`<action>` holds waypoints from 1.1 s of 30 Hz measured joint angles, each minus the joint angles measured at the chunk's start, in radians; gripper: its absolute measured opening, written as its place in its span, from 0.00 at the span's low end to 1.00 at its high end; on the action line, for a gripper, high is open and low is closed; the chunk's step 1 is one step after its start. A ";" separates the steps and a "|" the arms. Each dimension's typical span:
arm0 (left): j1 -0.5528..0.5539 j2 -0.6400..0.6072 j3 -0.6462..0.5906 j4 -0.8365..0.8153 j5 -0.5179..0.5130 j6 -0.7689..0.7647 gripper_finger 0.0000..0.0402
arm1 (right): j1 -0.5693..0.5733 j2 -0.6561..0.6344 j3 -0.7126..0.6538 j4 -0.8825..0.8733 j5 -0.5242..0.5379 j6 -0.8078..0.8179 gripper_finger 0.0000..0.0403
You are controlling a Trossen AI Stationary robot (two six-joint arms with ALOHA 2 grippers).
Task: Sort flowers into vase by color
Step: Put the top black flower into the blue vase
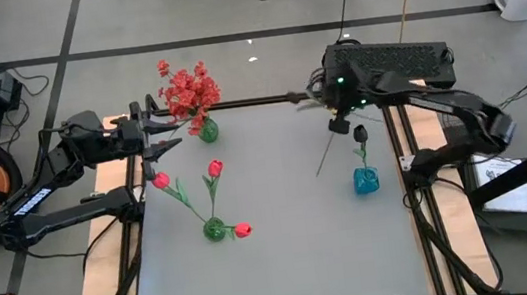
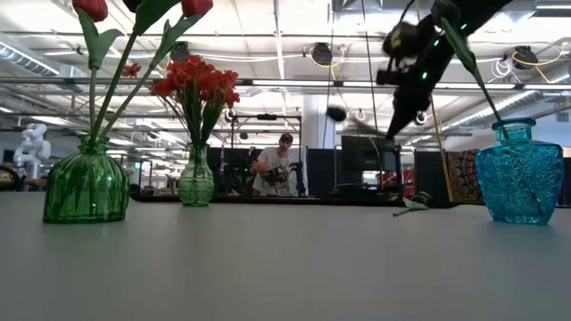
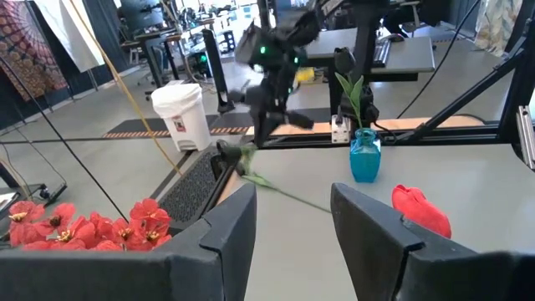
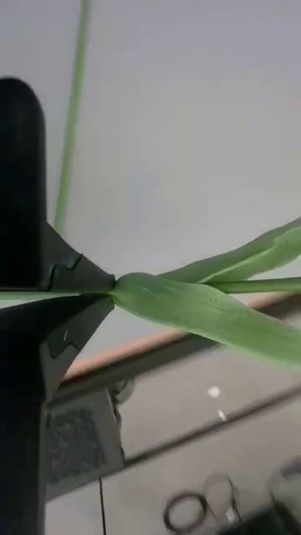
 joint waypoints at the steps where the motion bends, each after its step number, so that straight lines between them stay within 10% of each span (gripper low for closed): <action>1: 0.000 0.000 0.000 0.000 0.000 0.000 0.41 | -0.006 -0.029 0.000 0.002 0.000 0.006 0.00; 33: 0.000 0.000 0.000 0.000 0.000 0.000 0.41 | -0.067 -0.857 0.001 0.003 0.052 0.275 0.00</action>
